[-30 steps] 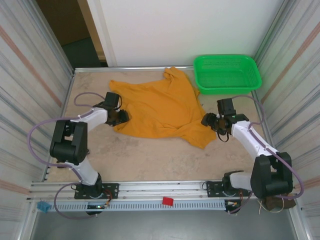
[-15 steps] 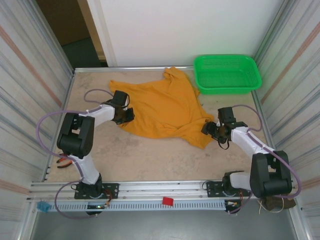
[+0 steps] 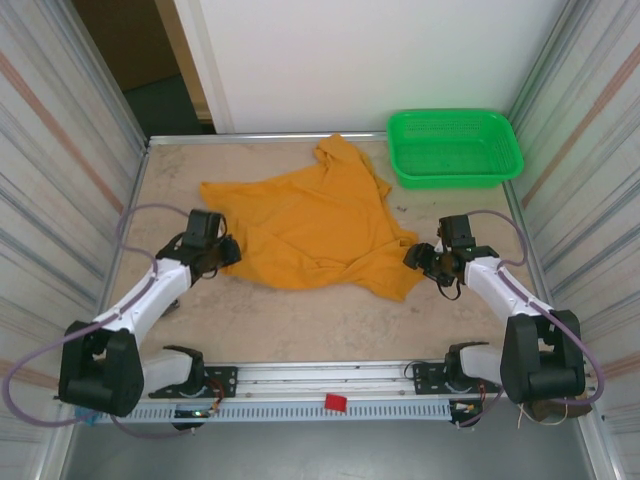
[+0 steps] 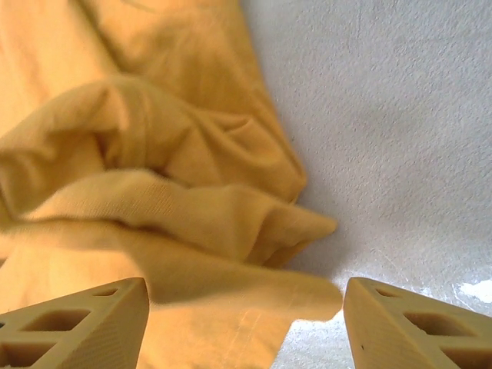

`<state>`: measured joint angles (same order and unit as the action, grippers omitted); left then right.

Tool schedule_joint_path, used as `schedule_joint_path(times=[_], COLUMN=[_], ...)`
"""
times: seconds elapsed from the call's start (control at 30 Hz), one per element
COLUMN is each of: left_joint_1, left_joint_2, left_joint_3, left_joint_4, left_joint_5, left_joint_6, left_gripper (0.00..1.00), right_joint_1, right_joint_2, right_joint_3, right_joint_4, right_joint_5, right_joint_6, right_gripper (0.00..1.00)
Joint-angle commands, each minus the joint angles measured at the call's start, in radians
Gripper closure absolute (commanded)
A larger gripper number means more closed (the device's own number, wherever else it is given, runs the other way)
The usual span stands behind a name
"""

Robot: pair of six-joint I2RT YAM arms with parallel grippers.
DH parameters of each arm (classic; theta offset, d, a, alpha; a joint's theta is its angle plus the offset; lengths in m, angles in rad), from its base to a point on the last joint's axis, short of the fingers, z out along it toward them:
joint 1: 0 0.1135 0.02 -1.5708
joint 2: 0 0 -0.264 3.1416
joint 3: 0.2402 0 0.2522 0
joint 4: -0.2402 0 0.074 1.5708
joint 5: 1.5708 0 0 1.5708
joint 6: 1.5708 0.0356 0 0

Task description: Fold the inside-out t-shirt

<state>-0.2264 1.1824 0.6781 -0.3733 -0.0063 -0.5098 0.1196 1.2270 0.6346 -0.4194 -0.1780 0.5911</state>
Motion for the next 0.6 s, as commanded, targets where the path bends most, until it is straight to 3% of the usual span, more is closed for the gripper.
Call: schedule_joint_path(times=[0.0, 0.23, 0.57], left_joint_1=[0.03, 0.064, 0.114], left_joint_2=[-0.062, -0.168, 0.135], left_joint_3=[-0.084, -0.141, -0.001], left_joint_4=[-0.02, 0.012, 0.106], left_joint_5=[-0.03, -0.036, 0.164], left_joint_6=[-0.117, -0.138, 0.006], left_gripper=[0.67, 0.61, 0.63], right_joint_1=[0.016, 0.063, 0.124], right_joint_2=[-0.032, -0.11, -0.166], right_joint_3=[0.014, 0.006, -0.064], right_joint_4=[-0.036, -0.089, -0.099], right_joint_5=[-0.002, 0.04, 0.043], right_joint_6=[0.006, 0.044, 0.108], right_gripper=[0.32, 0.32, 0.37])
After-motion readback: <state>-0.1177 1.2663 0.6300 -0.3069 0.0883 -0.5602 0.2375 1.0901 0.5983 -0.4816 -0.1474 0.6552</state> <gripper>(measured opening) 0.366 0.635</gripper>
